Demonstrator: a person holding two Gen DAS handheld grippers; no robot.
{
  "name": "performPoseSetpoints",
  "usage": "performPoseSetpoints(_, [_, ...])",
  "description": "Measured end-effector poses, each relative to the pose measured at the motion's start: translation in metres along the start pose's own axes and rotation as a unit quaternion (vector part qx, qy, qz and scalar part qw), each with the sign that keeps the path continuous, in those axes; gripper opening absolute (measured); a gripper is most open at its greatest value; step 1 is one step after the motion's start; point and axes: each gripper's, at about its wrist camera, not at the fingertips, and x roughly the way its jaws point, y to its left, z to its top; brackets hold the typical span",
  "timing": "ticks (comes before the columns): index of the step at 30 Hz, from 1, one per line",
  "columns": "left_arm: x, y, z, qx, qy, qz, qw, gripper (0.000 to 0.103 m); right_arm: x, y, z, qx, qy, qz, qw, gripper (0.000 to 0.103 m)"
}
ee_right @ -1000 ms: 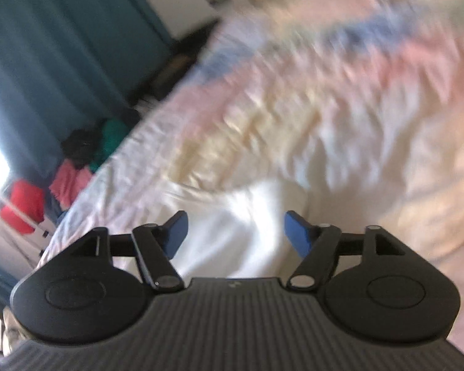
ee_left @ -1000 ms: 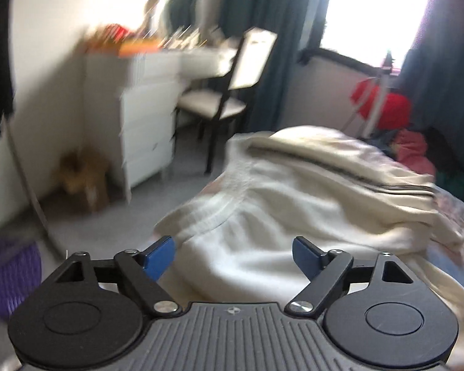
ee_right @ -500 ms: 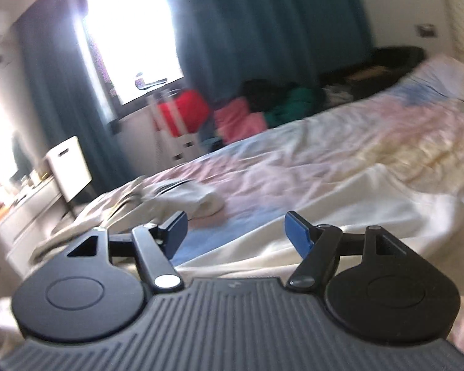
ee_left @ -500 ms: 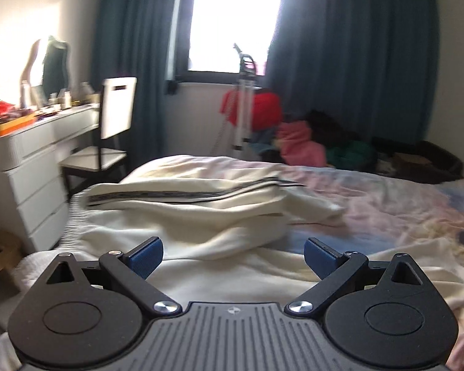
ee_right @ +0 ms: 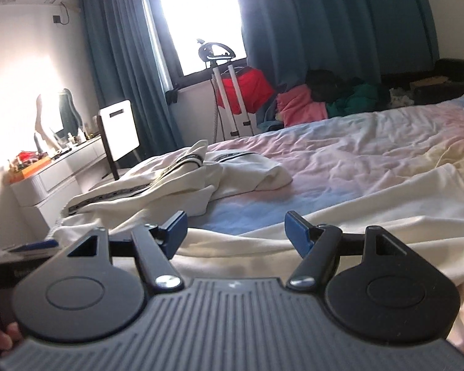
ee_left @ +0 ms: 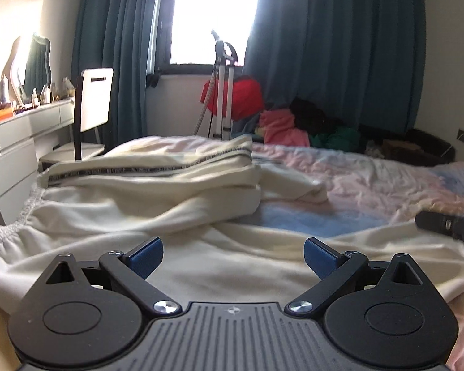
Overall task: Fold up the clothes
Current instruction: 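Lay the folded sweatpants down and open both grippers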
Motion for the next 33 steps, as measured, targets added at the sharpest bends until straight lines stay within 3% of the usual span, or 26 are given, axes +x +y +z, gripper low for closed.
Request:
performPoseSetpoints(9, [0.007,0.014,-0.002,-0.019,0.015,0.003,0.9997,0.099,0.011,-0.001,-0.009,0.023,0.029,0.017,0.999,0.072])
performPoseSetpoints(12, [0.007,0.017,-0.002,-0.027,0.018,0.004,0.9995,0.099,0.017,-0.007,-0.007,0.064,0.046,0.032,0.996,0.072])
performPoseSetpoints(16, [0.009,0.023,-0.006,-0.033,0.019,0.016,0.9991,0.099,0.049,-0.020,0.007,0.156,0.076,0.055,0.983,0.073])
performPoseSetpoints(19, [0.017,0.029,-0.009,-0.042,0.019,0.019,0.9987,0.099,0.093,-0.031,0.017,0.232,0.094,0.060,0.966,0.073])
performPoseSetpoints(25, [0.054,0.046,-0.019,-0.067,0.022,0.014,0.9974,0.100,0.214,-0.056,0.019,0.404,0.115,0.063,0.905,0.073])
performPoseSetpoints(28, [0.078,0.052,-0.027,-0.064,0.015,0.042,0.9969,0.100,0.270,-0.057,0.010,0.447,0.103,0.050,0.887,0.073])
performPoseSetpoints(31, [0.099,0.062,-0.034,-0.072,0.024,0.048,0.9959,0.100,0.321,-0.061,-0.003,0.473,0.099,0.025,0.875,0.072])
performPoseSetpoints(33, [0.107,0.069,-0.038,-0.089,0.017,0.045,0.9949,0.100,0.343,-0.067,-0.005,0.482,0.072,0.009,0.873,0.070])
